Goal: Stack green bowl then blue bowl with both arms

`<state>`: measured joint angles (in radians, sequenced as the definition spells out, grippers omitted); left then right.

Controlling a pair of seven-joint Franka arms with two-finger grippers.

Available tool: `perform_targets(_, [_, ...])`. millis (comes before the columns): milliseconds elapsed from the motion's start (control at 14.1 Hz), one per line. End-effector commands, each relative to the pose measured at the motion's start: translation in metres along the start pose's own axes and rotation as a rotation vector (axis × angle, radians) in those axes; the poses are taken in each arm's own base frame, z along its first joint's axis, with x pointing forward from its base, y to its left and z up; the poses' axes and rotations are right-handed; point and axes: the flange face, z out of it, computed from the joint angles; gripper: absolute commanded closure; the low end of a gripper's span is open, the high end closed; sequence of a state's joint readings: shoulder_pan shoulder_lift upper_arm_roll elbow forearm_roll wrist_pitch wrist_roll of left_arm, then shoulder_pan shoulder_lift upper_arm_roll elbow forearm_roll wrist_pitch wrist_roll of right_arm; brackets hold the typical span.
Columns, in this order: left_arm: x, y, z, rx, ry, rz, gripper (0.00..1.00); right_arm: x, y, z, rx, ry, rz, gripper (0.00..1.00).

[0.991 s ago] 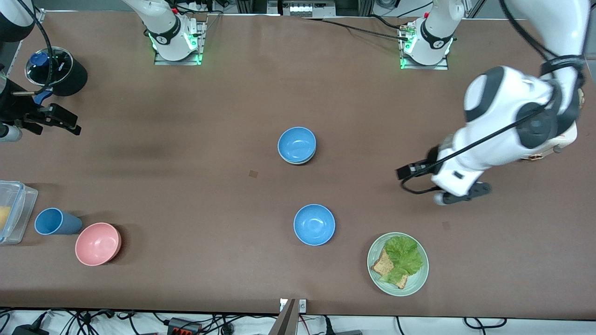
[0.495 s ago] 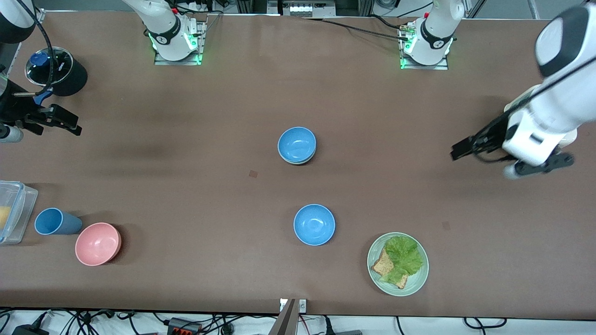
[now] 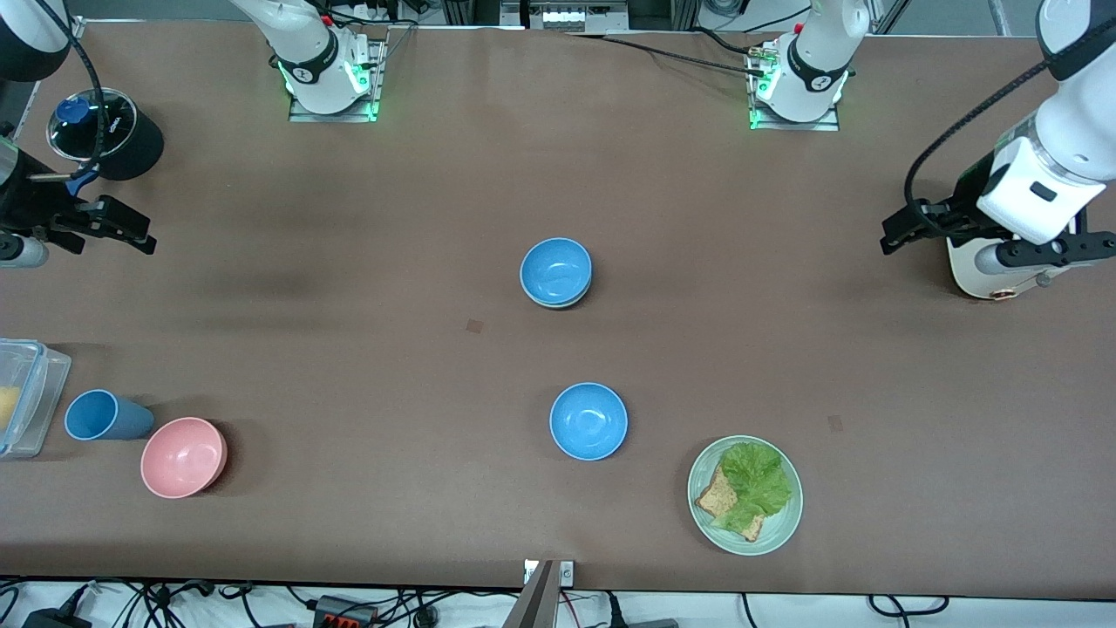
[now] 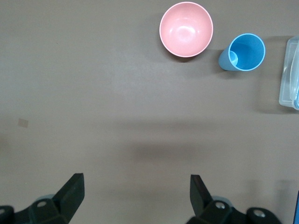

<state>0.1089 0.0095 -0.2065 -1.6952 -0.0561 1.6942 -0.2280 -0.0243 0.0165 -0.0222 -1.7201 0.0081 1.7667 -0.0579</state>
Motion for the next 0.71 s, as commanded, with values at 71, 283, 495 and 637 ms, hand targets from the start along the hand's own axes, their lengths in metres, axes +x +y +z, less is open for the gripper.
perform_targets(71, [-0.0101,0.0007,-0.0036,0.03,-0.001,0.066,0.0,-0.0008,0.0,-0.0054,-0.012,-0.003,-0.014,0.0])
perform_targets(283, [-0.0129,-0.0003,-0.0002,0.036,-0.034,0.173,0.0,-0.0025,-0.0001,-0.0056,-0.011,-0.011,-0.009,0.0])
perform_targets(495, [-0.0157,-0.0012,0.003,0.04,-0.065,0.171,0.0,-0.0053,0.0014,-0.0035,-0.009,-0.035,0.0,0.0])
perform_targets(637, [-0.0158,-0.0002,0.0024,0.039,-0.064,0.171,0.0,-0.0051,0.0013,-0.0037,-0.009,-0.034,0.0,0.0])
